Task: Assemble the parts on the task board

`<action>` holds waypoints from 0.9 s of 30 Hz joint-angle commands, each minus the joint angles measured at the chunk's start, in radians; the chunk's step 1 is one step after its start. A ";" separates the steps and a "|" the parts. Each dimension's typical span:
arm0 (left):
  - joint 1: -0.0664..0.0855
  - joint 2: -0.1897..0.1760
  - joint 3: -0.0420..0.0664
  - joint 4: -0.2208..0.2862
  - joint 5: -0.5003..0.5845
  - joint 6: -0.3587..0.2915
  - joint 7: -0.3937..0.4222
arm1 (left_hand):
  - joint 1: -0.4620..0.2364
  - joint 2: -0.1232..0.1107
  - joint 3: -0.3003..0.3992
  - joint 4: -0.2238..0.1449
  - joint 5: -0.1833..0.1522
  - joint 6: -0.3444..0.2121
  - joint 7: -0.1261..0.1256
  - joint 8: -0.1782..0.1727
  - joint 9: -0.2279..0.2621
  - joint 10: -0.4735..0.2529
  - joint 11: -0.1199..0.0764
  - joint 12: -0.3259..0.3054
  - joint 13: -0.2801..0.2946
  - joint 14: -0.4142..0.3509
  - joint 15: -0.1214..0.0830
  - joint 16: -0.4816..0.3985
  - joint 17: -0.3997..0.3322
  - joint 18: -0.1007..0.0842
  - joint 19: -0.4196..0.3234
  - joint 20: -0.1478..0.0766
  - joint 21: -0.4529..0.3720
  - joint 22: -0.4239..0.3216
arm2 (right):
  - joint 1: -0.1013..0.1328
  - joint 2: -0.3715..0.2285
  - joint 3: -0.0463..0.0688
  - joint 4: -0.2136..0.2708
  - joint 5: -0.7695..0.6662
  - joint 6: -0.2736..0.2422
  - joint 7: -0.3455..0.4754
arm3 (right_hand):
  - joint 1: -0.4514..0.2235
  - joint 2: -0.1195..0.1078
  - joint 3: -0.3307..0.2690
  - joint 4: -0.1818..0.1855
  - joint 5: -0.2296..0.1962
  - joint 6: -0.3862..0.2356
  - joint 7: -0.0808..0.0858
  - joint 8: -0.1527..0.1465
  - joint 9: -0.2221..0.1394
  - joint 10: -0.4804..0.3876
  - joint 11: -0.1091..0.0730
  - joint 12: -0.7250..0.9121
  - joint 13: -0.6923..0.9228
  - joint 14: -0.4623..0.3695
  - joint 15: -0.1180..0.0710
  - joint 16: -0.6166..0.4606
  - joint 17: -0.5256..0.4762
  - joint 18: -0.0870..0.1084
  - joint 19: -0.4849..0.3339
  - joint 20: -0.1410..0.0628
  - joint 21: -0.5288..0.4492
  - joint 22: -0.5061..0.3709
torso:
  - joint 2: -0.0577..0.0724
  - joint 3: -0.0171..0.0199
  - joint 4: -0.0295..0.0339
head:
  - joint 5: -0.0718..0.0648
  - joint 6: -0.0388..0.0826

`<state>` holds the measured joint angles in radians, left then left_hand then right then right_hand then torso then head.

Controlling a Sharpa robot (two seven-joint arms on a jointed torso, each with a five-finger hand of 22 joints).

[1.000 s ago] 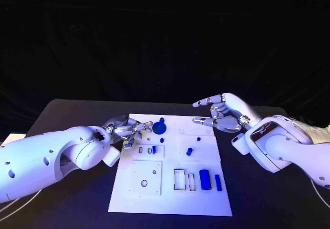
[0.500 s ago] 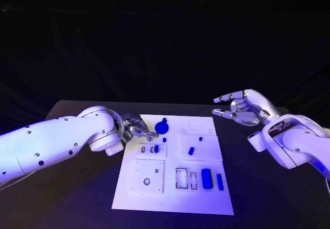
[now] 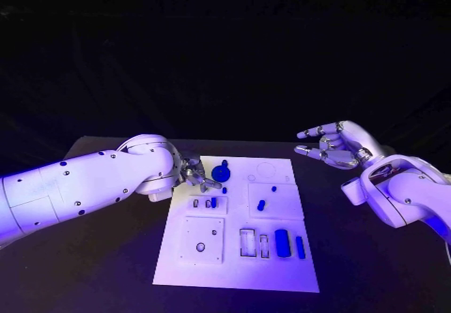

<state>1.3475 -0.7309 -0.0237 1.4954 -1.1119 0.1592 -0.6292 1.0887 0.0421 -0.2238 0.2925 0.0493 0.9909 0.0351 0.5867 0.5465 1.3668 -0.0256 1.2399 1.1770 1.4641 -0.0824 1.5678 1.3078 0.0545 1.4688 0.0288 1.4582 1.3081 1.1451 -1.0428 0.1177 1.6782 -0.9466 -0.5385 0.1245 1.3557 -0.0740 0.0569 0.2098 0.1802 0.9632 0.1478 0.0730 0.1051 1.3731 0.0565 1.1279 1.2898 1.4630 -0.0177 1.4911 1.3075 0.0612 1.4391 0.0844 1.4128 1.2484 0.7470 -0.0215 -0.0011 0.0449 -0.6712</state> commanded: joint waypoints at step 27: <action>0.007 0.079 -0.017 -0.058 -0.020 0.155 -0.041 | -0.019 0.029 -0.031 -0.001 -0.003 -0.019 -0.002 0.019 0.030 0.000 -0.009 0.004 0.003 0.107 -0.008 0.003 0.263 -0.011 0.009 -0.010 0.006 0.059 | -0.008 0.034 -0.003 -0.034 -0.024 0.014 -0.023 | -0.006 0.009 -0.008 0.000 0.010 0.007 -0.002 0.004 0.001 -0.013 0.001 -0.014 -0.009 0.076 -0.001 -0.010 0.131 0.007 -0.011 0.000 -0.010 -0.009 | 0.001 -0.0025 0.0011 | 0.005 -0.014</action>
<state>1.3535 -0.6547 -0.0407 1.4372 -1.1428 0.2876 -0.6645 1.0705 0.0604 -0.2495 0.2934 0.0493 0.9799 0.0319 0.6003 0.5760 1.3702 -0.0288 1.2430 1.1798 1.4675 -0.0858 1.5678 1.3075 0.0545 1.4650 0.0251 1.4586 1.3078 1.1380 -1.0109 0.1143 1.6455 -0.9546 -0.5364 0.1099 1.3526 -0.0710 0.0568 0.2099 0.1841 0.9631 0.1479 0.0730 0.1049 1.3660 0.0568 1.1182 1.2820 1.4630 -0.0177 1.4871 1.3074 0.0612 1.4319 0.0844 1.4091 1.2401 0.7484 -0.0241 -0.0017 0.0508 -0.6844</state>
